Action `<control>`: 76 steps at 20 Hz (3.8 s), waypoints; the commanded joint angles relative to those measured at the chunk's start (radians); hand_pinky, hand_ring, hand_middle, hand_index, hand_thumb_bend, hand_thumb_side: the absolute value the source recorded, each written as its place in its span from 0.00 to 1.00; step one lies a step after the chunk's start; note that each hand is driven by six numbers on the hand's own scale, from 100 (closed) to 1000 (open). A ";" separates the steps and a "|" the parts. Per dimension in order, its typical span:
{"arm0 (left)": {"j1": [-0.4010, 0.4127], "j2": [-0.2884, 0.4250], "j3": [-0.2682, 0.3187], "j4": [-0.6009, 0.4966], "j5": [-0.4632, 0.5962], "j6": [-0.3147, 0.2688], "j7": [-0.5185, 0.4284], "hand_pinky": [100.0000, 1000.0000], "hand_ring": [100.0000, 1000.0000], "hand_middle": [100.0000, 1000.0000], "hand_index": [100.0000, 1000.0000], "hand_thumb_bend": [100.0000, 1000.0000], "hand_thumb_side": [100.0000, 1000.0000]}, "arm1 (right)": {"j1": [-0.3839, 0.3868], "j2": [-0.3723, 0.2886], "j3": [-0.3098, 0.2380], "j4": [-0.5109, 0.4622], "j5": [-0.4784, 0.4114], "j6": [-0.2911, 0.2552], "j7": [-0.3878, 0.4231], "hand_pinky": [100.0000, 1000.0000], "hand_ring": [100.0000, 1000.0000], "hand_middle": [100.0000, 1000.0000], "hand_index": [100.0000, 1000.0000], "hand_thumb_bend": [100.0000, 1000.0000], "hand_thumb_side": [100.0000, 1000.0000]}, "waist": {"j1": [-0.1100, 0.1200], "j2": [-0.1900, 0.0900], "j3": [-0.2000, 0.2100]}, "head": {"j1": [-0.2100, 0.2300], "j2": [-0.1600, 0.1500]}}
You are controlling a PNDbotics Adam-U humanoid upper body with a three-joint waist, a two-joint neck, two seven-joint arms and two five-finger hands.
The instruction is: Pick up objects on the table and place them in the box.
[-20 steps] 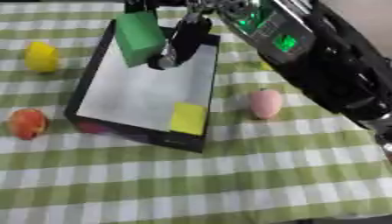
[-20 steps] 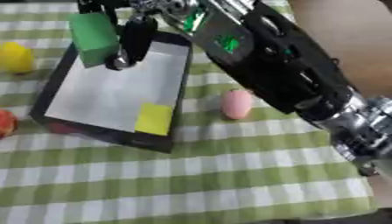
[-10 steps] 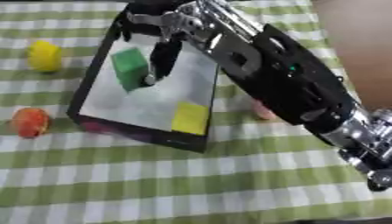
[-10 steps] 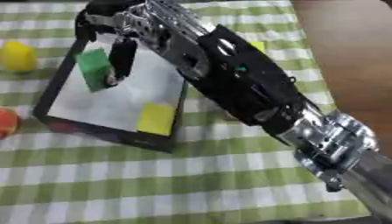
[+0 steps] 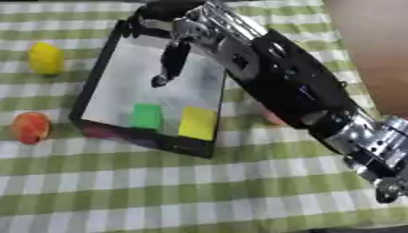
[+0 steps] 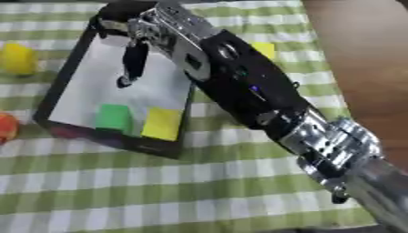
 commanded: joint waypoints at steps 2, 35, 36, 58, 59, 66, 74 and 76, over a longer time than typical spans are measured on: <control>0.002 0.038 0.020 -0.015 -0.005 -0.002 0.014 0.75 0.72 0.72 0.88 0.77 0.62 | -0.024 -0.093 -0.066 -0.114 -0.061 0.017 0.002 0.92 0.88 0.75 0.85 0.53 0.06 | -0.012 -0.021 -0.010 | 0.018 -0.002; 0.006 0.039 0.019 -0.010 0.001 0.003 0.019 0.74 0.71 0.71 0.88 0.78 0.62 | 0.357 -0.680 -0.187 -0.141 -0.333 0.069 0.049 0.91 0.89 0.80 0.87 0.55 0.09 | 0.011 0.018 -0.007 | -0.009 -0.002; 0.005 0.038 0.019 -0.011 0.002 0.003 0.019 0.74 0.71 0.71 0.88 0.78 0.62 | 0.356 -0.675 -0.186 -0.125 -0.329 0.066 0.045 0.91 0.89 0.80 0.87 0.55 0.09 | 0.012 0.021 -0.005 | -0.010 -0.002; -0.004 0.023 0.019 -0.015 0.006 0.005 0.021 0.74 0.71 0.71 0.88 0.79 0.62 | 0.316 -0.601 -0.183 0.043 -0.272 0.089 -0.034 0.87 0.81 0.64 0.77 0.49 0.06 | 0.011 0.073 0.030 | -0.021 -0.002; -0.003 0.023 0.019 -0.015 0.005 0.005 0.021 0.74 0.71 0.71 0.88 0.79 0.62 | 0.315 -0.600 -0.182 0.044 -0.272 0.092 -0.036 0.86 0.79 0.60 0.74 0.48 0.04 | 0.010 0.073 0.030 | -0.021 -0.002; -0.004 0.021 0.019 -0.014 0.005 0.004 0.023 0.74 0.71 0.71 0.87 0.79 0.62 | 0.304 -0.593 -0.180 0.035 -0.280 0.125 -0.081 0.80 0.64 0.35 0.47 0.27 0.00 | 0.007 0.063 0.027 | -0.023 -0.002; 0.001 0.026 0.020 -0.015 0.001 0.003 0.025 0.74 0.71 0.70 0.87 0.79 0.62 | 0.297 -0.609 -0.202 -0.075 -0.348 0.165 -0.101 0.79 0.60 0.28 0.41 0.24 0.00 | 0.006 0.044 0.015 | -0.021 -0.002; 0.004 0.029 0.022 -0.015 0.000 0.003 0.027 0.74 0.71 0.70 0.87 0.79 0.62 | 0.296 -0.625 -0.216 -0.143 -0.371 0.180 -0.094 0.79 0.60 0.28 0.41 0.25 0.00 | 0.004 0.039 0.011 | -0.021 -0.002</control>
